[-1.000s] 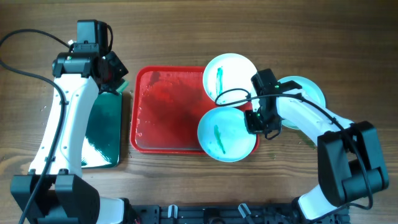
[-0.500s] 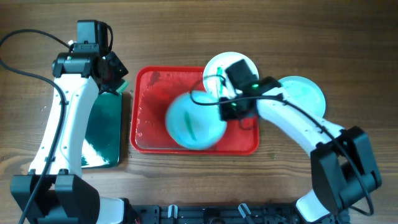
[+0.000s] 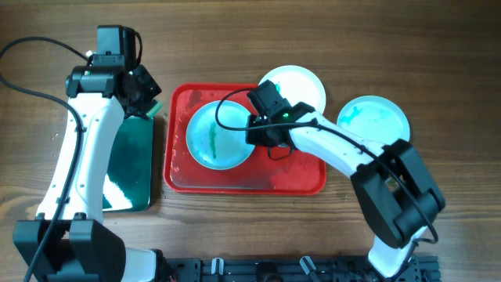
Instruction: Clean dirty plates on tray and stack at the side
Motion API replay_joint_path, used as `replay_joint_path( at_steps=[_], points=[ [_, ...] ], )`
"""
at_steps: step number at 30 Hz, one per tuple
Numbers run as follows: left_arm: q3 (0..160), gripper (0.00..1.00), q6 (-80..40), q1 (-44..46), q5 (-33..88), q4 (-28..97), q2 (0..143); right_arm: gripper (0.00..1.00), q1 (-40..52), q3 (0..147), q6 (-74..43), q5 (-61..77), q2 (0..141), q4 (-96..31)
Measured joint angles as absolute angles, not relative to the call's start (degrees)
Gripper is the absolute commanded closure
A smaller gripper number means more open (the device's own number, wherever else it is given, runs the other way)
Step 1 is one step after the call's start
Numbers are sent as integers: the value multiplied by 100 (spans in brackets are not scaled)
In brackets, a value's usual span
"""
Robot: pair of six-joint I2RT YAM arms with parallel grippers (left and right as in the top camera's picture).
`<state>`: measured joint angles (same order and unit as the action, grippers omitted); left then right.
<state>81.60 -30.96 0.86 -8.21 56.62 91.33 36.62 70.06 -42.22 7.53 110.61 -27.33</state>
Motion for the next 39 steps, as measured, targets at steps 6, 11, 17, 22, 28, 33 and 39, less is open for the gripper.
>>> replay_joint_path(
  at_steps=[6, 11, 17, 22, 28, 33, 39],
  points=[
    [8160, 96, -3096, 108, -679, 5662, 9135, 74, 3662, 7203, -4136, 860, 11187, -2757],
    [8160, 96, -3098, 412, -607, 5660, 9365, 78, 3642, 7249, -4132, 878, 11244, -2670],
    [8160, 96, -3098, 755, -585, 5662, 9852, 96, 3363, 7249, -4206, 1192, 11548, -2504],
    [8160, 96, -3098, 755, -454, 5660, 10018, 96, 3326, 7253, -4200, 1291, 11563, -2469],
    [8160, 96, -2912, 943, -193, 5627, 10372, 95, 3326, 7253, -4200, 1313, 11568, -2469],
    [8160, 96, -2447, 1341, -134, 5332, 10962, 95, 3326, 7253, -4200, 1358, 11572, -2458],
    [8160, 96, -1769, 1505, -86, 4910, 11712, 96, 3326, 7253, -4176, 1448, 11583, -2453]
  ],
)
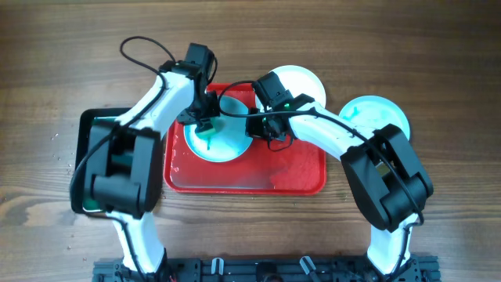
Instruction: Clean dirty plates on tray and stack at the side
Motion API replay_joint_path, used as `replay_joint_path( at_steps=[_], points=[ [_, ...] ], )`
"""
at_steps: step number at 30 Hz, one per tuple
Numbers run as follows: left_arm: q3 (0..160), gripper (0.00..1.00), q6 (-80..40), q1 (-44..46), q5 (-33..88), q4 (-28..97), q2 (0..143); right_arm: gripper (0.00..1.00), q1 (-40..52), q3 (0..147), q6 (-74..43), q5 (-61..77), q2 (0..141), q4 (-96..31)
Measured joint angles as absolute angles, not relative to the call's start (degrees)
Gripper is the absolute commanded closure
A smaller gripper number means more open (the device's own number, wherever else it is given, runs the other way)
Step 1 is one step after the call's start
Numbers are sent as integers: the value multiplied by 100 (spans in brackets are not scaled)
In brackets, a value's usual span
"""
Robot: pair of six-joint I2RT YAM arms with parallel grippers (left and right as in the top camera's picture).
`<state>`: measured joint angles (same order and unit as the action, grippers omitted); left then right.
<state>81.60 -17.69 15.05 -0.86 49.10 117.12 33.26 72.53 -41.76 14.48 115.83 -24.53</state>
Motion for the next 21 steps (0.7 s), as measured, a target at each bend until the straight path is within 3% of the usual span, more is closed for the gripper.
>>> replay_joint_path(
  at_steps=[9, 15, 18, 21],
  points=[
    [8154, 96, -242, 1446, 305, 4851, 11850, 96, 3326, 7253, -4176, 1457, 11583, -2456],
    [8023, 96, 1686, 1413, 2314, 5446, 11948, 96, 3304, 7253, -4115, 1457, 11583, -2480],
    [7992, 96, 1962, 1417, 2633, 5507, 12007, 96, 3293, 7253, -4086, 1457, 11583, -2484],
    [7981, 96, 1382, 1433, 2383, 5408, 11998, 96, 3295, 7253, -4071, 1459, 11585, -2471]
  ],
)
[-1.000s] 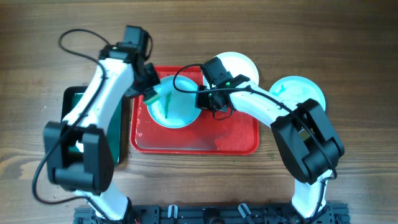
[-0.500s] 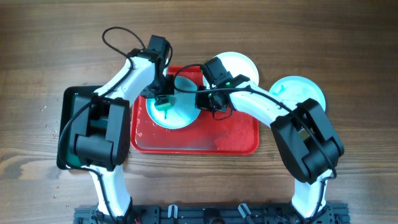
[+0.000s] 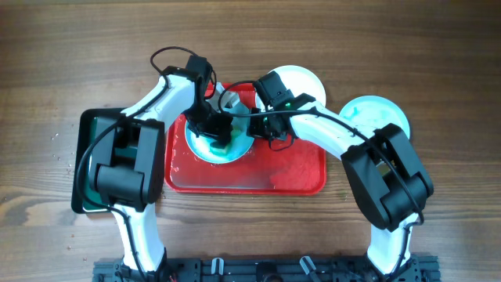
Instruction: Clean dirty plates on tray and stack at the side
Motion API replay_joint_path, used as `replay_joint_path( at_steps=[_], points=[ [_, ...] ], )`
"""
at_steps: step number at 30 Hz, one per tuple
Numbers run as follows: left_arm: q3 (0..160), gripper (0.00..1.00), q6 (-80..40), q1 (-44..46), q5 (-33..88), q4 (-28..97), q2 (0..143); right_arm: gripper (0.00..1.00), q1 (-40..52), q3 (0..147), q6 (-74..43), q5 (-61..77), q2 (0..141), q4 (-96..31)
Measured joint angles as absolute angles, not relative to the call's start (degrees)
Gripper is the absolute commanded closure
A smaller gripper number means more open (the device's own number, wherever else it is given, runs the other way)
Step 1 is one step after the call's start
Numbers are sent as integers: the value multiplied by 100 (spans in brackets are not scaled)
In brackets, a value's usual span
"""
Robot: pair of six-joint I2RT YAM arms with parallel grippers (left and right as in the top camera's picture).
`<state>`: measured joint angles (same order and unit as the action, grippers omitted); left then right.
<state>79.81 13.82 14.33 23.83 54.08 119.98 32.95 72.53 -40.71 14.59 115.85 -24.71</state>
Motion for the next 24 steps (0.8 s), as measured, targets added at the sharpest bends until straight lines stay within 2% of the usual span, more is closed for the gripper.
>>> replay_joint_path(
  at_steps=[9, 14, 18, 21, 24],
  points=[
    [8053, 96, -2532, 1787, -613, 5168, 11784, 96, 3343, 7319, -4075, 1627, 11629, -2307],
    [8047, 96, -3634, 1787, -1962, 5310, 11863, 96, 3343, 7323, -4073, 1684, 11629, -2300],
    [8040, 96, -3472, 1796, -2091, 5336, 11889, 96, 3354, 7330, -4073, 1778, 11629, -2303],
    [8051, 96, -2252, 1765, -1743, 5345, 11880, 96, 3354, 7330, -4073, 1780, 11629, -2318],
    [8093, 96, -659, 1632, -764, 5535, 11839, 96, 3306, 7330, -4071, 1776, 11627, -2368]
  ],
)
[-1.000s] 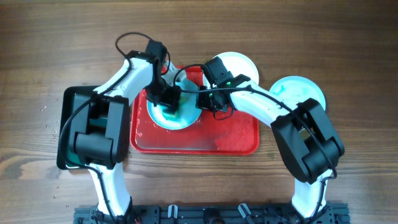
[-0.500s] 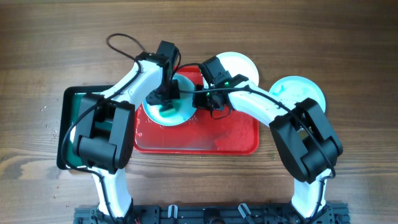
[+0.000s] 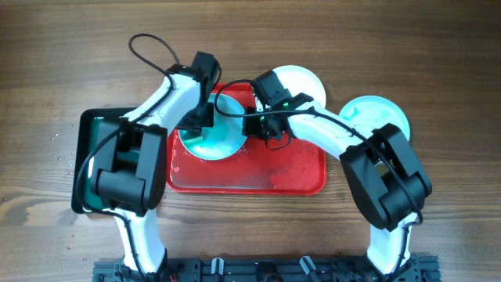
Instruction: Clean dirty plates on tray and stack at the side
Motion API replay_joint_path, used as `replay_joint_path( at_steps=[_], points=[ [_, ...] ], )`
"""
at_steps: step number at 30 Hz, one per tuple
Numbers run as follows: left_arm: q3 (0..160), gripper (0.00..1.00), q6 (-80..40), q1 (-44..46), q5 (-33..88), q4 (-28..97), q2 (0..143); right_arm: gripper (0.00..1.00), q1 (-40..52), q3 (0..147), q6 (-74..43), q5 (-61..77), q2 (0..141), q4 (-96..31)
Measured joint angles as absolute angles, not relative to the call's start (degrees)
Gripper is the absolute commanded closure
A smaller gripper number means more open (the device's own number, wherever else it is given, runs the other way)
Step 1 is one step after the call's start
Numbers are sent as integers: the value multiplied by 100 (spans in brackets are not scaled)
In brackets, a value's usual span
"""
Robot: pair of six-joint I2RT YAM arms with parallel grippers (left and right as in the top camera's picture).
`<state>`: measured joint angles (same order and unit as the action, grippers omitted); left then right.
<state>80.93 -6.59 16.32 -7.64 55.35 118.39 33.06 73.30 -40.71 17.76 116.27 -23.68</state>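
A pale blue plate (image 3: pixel 218 135) lies in the red tray (image 3: pixel 290 168), smeared with teal on its left half. My right gripper (image 3: pixel 249 123) is shut on the plate's right rim, which looks lifted a little. My left gripper (image 3: pixel 199 119) reaches in from the left and hangs low over the plate's left part. Its fingers are hidden under the wrist, so I cannot tell their state or whether they hold anything. A white plate (image 3: pixel 297 80) sits behind the tray. Another pale blue plate (image 3: pixel 377 116) with green stains lies to the right.
A dark green tub (image 3: pixel 92 168) stands left of the tray, partly under my left arm. Wet film covers the tray's floor. Bare wooden table (image 3: pixel 438 63) lies all around.
My left gripper has moved from the plate's middle back to its left part. The teal smear now spreads over the plate's left half. My right gripper still holds the right rim.
At first my left gripper was over the green tub while the right held the stained plate's rim in the tray. Then the left gripper was over the plate's left, then its middle, and now its left again. The green streak has become a smear.
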Motion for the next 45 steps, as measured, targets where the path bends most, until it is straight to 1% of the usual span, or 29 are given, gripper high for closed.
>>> replay_joint_path(
  at_steps=[4, 6, 8, 13, 17, 20, 22, 23, 26, 30, 33, 37, 41, 45],
  points=[
    [8068, 96, 1079, 1645, 1072, 5883, 11841, 96, 3240, 7330, -4069, 1754, 11627, -2394],
    [8025, 96, 1577, 1691, 1758, 5953, 11902, 96, 3242, 7330, -4069, 1741, 11627, -2397],
    [7996, 96, 1831, 1708, 2143, 5940, 11948, 96, 3242, 7330, -4066, 1734, 11627, -2397],
    [7883, 96, 2005, 1721, 2783, 5400, 11983, 96, 3240, 7330, -4062, 1667, 11627, -2390],
    [7846, 96, 1149, 1833, 2853, 4372, 11977, 96, 3205, 7334, -4027, 1553, 11627, -2320],
    [7843, 96, 257, 1914, 2456, 3548, 11963, 96, 3151, 7334, -4025, 1531, 11627, -2305],
    [7850, 96, -200, 1935, 2104, 3323, 11942, 96, 3151, 7334, -4025, 1533, 11627, -2305],
    [7885, 96, -773, 1977, 1542, 3210, 11917, 96, 3151, 7334, -4025, 1538, 11627, -2305],
    [7992, 96, -1809, 2038, 156, 3297, 11893, 96, 3157, 7334, -4027, 1546, 11627, -2303],
    [8025, 96, -2919, 2043, -1621, 3846, 11893, 96, 3210, 7334, -4029, 1651, 11627, -2296],
    [8025, 96, -3048, 2043, -1909, 4130, 11900, 96, 3240, 7334, -4027, 1715, 11629, -2279],
    [8073, 96, -2182, 1975, -1520, 4351, 11898, 96, 3258, 7334, -4025, 1756, 11629, -2318],
    [8156, 96, -637, 1739, -340, 4827, 11869, 96, 3242, 7334, -4021, 1756, 11627, -2377],
    [8086, 96, 969, 1697, 1494, 5374, 11865, 96, 3232, 7334, -3957, 1754, 11629, -2399]
  ],
)
